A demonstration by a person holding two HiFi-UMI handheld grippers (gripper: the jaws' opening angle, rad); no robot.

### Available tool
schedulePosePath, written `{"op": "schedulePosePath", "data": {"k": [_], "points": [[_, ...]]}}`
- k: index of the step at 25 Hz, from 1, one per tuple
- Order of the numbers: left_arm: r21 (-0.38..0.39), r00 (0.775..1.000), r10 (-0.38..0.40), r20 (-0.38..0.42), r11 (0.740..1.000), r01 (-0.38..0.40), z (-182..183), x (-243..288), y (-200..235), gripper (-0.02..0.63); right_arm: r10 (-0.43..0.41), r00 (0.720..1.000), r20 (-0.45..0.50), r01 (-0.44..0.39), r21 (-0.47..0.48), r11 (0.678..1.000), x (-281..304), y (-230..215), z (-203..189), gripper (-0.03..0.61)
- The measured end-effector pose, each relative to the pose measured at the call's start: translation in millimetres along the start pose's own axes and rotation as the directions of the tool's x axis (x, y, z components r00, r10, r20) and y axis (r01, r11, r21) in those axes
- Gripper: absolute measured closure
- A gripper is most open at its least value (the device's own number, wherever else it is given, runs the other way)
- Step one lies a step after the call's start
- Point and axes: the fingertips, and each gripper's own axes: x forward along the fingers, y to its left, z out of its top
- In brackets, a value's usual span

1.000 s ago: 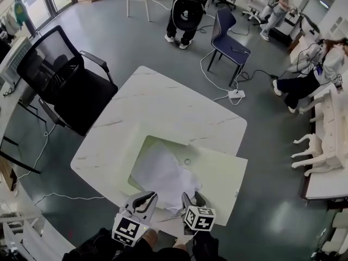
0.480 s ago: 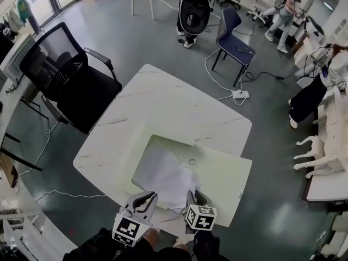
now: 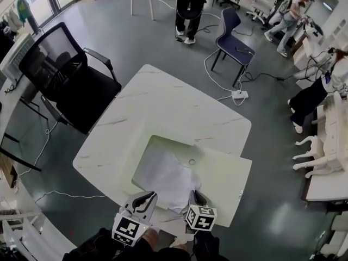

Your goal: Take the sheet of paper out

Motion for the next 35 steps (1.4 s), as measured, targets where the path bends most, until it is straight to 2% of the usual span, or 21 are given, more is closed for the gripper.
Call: {"op": "schedulePosePath", "data": {"k": [10,19,27,35], "points": [[0.004,0.999,0.009,0.032,1.0,-0.009,12.8,-3.9,-9.2,0.575,0.001,0.999,0.038,0.001,-0.03,1.0,-18.0,-1.3,14.0,0.56],[0.009,0.995,0.048,0.089,0.999,-0.049,25.5,-29.3,-39.8,0.575,0.037,0.995,0.097,-0.027,-0.099,0.995,-57.4,2.5,27.2,0.561],[0.023,0.981,0.103,0.164,0.994,-0.108,50.3,-74.3,-90.1,0.575,0.088,0.976,0.197,-0.058,-0.156,0.986,-136.9,3.6,47.6,0.561],[0.043,0.96,0.142,0.24,0.987,-0.156,56.6,-127.0,-151.6,0.575,0.13,0.932,0.338,-0.063,-0.201,0.977,-233.3,-0.8,53.2,0.563]]}}
